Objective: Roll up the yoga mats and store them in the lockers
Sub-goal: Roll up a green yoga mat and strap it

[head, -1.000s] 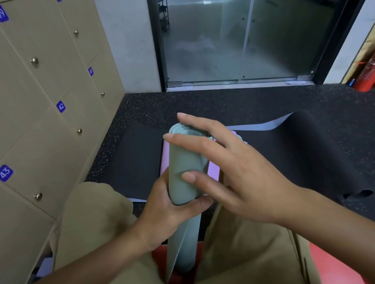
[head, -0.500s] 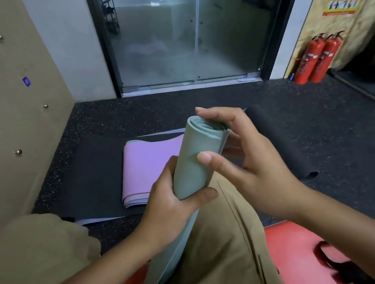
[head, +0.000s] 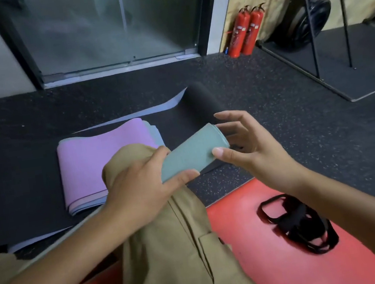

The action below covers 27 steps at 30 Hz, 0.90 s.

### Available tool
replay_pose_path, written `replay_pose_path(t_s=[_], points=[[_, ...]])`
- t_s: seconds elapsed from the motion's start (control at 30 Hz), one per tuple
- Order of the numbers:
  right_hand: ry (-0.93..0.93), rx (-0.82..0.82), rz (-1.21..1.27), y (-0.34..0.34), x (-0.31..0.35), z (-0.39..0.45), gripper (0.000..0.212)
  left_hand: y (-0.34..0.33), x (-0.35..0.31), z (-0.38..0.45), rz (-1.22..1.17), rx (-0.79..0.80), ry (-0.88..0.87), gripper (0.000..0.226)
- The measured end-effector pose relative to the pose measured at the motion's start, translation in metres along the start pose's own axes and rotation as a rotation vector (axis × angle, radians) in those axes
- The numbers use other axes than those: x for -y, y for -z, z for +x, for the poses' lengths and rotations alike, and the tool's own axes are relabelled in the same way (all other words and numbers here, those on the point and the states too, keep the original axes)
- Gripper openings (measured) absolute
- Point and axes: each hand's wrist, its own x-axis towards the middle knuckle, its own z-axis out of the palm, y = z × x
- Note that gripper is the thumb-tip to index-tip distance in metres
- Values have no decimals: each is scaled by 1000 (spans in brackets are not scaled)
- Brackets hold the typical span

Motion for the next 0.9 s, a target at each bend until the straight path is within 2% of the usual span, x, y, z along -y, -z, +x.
replay_pose_path(t_s=[0.1,0.2,0.3,0.4,0.5,0.6,0.73,0.9], points=[[-63,-29,-47,21,-13,-8,48,1,-1,18,214,73,-77,83],[-152,-68,-123,42,-33,-15,40,1,-4,29,327,156,-63,76],[-239,-55,-310,68,-66,-21,28,0,-1,38,274,198,-15,82],[-368,84,-593,90,-102,-30,15,-2,2,44,194,229,11,86],[-530,218,-721,92,-127,-40,15,-4,-1,49,217,259,34,82],[-660,309,-864,81,-143,-46,26,-3,-2,54,234,272,55,73],[-733,297,-1173,65,-151,-51,38,1,2,58,195,283,62,68],[-708,236,-1138,55,-164,-56,23,5,8,62,197,322,84,68]])
